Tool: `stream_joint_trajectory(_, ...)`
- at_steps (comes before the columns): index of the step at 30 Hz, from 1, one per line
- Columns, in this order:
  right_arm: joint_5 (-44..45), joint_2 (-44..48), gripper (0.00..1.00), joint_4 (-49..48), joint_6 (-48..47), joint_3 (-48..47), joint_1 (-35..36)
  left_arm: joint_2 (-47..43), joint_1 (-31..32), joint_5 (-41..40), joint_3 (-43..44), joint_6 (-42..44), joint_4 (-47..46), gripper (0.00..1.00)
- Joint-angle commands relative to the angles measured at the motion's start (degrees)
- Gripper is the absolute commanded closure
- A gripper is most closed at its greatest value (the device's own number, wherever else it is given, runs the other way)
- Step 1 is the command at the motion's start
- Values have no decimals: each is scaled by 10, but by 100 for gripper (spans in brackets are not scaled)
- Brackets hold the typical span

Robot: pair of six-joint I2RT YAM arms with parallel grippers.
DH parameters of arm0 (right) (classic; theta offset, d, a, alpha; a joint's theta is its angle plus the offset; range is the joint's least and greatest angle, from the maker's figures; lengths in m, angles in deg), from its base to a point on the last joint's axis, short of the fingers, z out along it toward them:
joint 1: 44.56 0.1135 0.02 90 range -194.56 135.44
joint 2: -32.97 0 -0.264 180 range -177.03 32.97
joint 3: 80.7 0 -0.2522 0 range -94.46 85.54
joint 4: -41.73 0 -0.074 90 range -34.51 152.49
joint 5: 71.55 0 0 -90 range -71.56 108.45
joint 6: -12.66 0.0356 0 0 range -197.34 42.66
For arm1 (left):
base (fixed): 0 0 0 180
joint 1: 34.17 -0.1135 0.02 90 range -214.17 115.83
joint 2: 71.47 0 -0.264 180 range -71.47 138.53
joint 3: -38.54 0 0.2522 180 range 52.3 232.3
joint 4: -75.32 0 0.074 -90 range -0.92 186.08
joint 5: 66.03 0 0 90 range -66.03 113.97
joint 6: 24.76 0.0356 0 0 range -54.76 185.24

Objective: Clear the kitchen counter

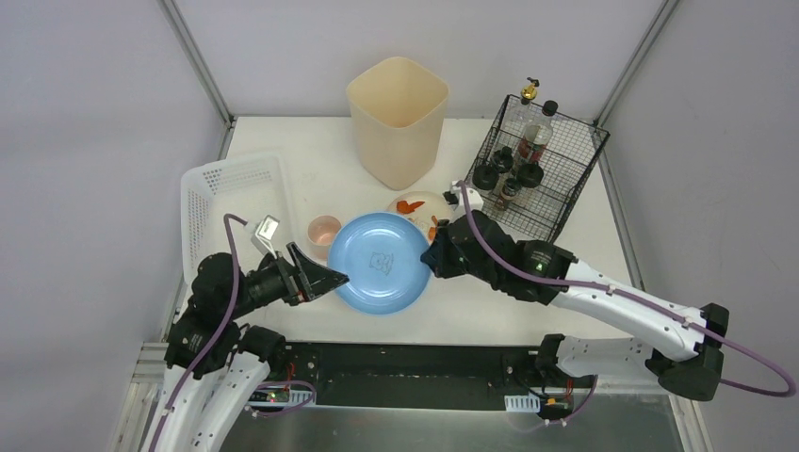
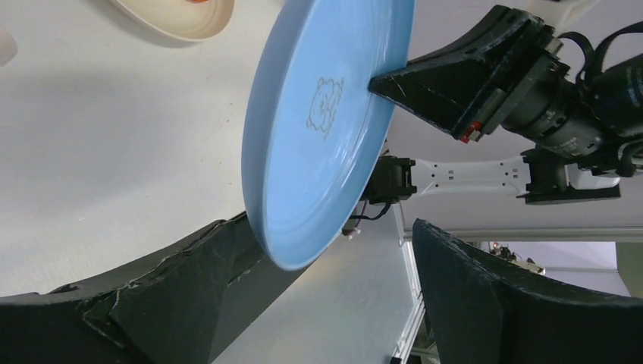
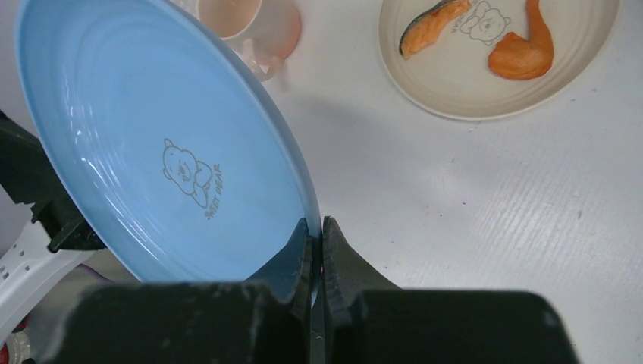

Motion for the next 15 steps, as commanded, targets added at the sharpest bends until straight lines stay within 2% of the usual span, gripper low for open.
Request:
stream_joint_trajectory(1,17,-12,100,-25,5,-33,30,33,-4,2,-7,33,-25,13)
stream_joint_trajectory(7,22,-28,100,-35,7,-40,49,58,-3,1,-16,60,-25,32)
stream_joint_trajectory(12,25,-36,100,-37,5,-45,52,64,-3,2,-19,66,-25,63)
stream_joint_trajectory(15,35,-37,100,-34,4,-45,52,66,-3,-1,-18,69,-25,77)
